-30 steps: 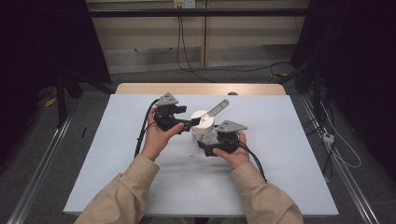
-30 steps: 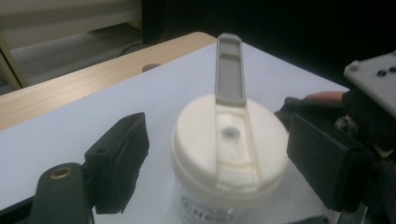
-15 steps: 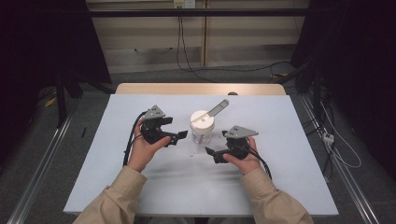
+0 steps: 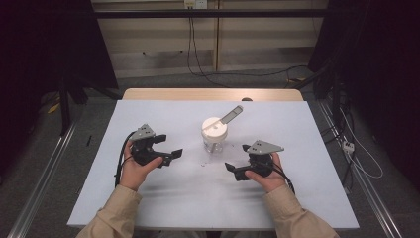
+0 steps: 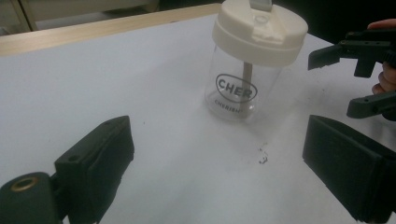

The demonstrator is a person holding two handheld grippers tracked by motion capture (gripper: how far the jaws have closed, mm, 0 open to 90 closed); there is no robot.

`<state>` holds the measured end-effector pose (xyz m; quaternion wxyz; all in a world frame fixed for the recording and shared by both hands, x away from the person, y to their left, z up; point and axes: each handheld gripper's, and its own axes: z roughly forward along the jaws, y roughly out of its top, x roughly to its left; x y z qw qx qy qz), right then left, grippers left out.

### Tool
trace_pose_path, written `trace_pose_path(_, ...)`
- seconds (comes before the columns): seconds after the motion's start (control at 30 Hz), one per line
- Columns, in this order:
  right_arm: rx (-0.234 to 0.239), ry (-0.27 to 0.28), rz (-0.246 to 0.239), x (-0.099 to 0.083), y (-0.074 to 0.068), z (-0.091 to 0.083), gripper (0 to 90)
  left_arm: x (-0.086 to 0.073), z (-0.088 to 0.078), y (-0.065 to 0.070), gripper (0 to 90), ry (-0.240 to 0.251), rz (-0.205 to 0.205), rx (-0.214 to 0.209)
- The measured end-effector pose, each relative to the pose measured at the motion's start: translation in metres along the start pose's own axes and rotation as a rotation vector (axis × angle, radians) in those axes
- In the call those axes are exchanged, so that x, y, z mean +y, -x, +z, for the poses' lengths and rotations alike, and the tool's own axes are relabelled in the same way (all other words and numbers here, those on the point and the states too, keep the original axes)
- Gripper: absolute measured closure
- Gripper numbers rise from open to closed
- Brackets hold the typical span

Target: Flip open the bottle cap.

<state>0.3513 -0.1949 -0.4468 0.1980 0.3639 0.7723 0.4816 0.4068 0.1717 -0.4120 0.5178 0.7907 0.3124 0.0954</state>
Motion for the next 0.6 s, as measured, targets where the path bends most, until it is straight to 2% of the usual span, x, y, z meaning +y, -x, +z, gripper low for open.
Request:
trace_pose_path(0.13,-0.001,0.008,0.003,-0.005,0.0,-0.01,6.9,-0.013,-0.013,-0.002,7.0,0.0,-0.013,0.009)
trace_pose_path(0.2,-0.005,0.011,0.001,-0.007,0.001,-0.016,7.2,-0.019,-0.02,-0.004,7.0,-0.015,-0.002,0.013)
trace_pose_path(0.3,-0.01,0.017,0.011,-0.012,0.002,-0.024,7.2,-0.028,-0.028,-0.006,6.6,-0.006,-0.023,0.009)
trace_pose_path(0.43,-0.021,0.021,0.014,-0.018,0.003,-0.034,7.5,-0.037,-0.037,-0.008,5.9,-0.006,-0.01,0.034)
trace_pose_path(0.53,-0.03,0.022,0.018,-0.022,0.004,-0.04,7.5,-0.04,-0.041,-0.009,5.5,0.005,-0.013,0.031)
trace_pose_path(0.6,-0.034,0.025,0.024,-0.024,0.006,-0.042,7.5,-0.039,-0.041,-0.008,5.5,0.002,0.002,0.038)
